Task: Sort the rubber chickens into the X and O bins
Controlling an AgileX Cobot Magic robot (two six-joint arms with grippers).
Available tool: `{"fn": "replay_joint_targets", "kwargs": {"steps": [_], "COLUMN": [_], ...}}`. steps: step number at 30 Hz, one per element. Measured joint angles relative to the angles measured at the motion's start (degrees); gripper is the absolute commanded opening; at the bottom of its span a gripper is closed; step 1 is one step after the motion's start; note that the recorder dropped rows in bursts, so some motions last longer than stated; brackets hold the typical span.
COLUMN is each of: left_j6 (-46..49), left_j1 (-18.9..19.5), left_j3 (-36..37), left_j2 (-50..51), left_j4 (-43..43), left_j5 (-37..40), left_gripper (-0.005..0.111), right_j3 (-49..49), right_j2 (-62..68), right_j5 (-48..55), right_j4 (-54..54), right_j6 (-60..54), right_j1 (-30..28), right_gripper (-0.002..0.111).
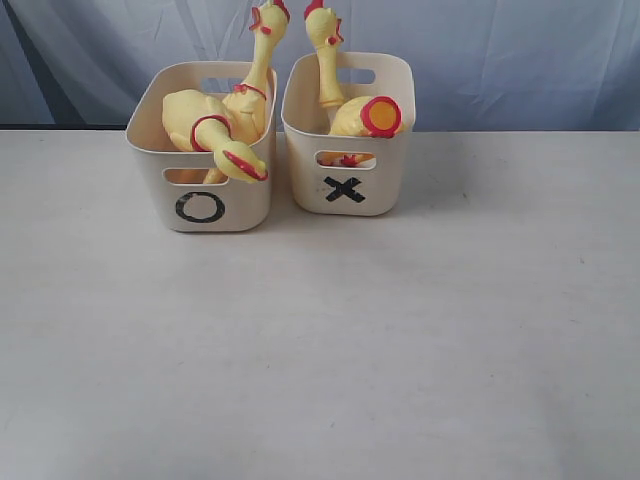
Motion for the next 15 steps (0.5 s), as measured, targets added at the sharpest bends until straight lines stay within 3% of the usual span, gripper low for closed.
{"fn": "replay_joint_targets", "kwargs": {"steps": [15], "left_j6": [0.0], "left_j1": [0.0], "left_j3": [0.0], "left_j2": [0.0], "left_j4": [0.0], "left_j5": [0.0], "left_gripper": [0.0], "right_j3": [0.0], "right_j2": [0.0], "right_j5": [0.0], "right_j4": [-0.12], "right_j6": [0.0], "right_j1": [1.25], "right_gripper": [-0.001]}}
